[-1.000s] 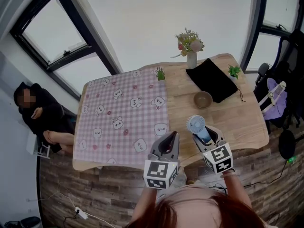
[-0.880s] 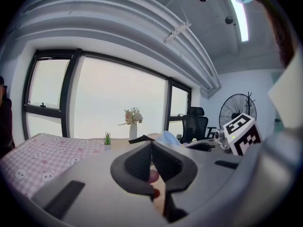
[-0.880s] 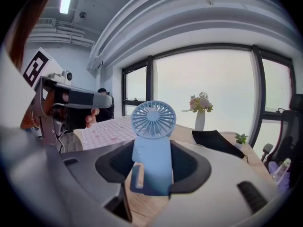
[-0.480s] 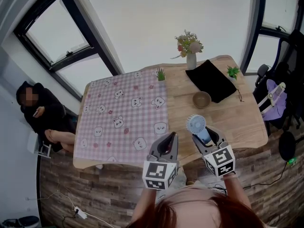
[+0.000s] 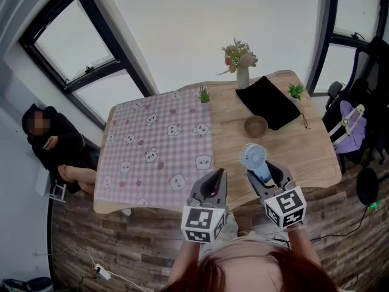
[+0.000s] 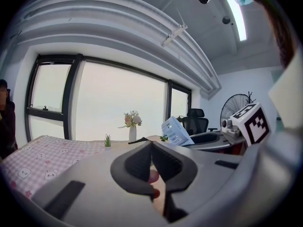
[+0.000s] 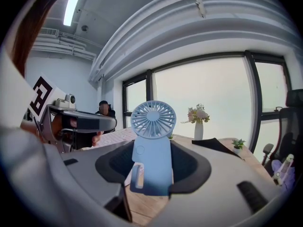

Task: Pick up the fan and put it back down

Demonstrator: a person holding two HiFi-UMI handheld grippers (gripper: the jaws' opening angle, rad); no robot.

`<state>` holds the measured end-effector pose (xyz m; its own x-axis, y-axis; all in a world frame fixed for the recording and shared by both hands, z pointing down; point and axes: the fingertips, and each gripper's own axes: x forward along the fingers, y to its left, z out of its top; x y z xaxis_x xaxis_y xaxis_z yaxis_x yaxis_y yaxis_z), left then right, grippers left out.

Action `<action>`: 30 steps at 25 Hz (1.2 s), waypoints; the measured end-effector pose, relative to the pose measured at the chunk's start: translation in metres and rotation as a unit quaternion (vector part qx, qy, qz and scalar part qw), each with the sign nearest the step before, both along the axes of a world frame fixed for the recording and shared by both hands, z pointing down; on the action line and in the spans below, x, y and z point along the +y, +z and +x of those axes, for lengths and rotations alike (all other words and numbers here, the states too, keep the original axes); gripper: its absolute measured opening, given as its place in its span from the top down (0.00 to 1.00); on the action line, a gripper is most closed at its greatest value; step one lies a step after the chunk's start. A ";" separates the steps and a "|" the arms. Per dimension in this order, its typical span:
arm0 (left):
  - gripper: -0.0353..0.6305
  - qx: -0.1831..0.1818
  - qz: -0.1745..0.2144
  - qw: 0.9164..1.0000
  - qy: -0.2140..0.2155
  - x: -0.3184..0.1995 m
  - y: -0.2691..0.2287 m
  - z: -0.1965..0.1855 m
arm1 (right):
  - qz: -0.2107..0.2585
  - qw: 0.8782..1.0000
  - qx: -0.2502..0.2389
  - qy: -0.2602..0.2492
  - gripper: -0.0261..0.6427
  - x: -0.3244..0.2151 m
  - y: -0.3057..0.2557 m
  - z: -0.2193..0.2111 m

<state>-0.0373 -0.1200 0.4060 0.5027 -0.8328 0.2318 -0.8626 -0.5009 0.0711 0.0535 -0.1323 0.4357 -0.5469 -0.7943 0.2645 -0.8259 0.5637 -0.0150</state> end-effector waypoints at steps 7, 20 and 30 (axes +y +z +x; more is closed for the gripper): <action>0.93 0.003 -0.001 1.000 -0.004 0.006 0.002 0.004 | 0.003 1.000 -0.012 0.003 0.64 0.009 -0.007 0.009; 0.93 0.003 0.001 1.000 -0.010 0.016 0.000 0.008 | 0.026 0.999 -0.023 0.002 0.64 0.023 -0.027 0.018; 0.93 0.002 0.003 1.000 -0.008 0.024 -0.002 0.016 | 0.046 0.998 -0.031 0.002 0.64 0.032 -0.044 0.025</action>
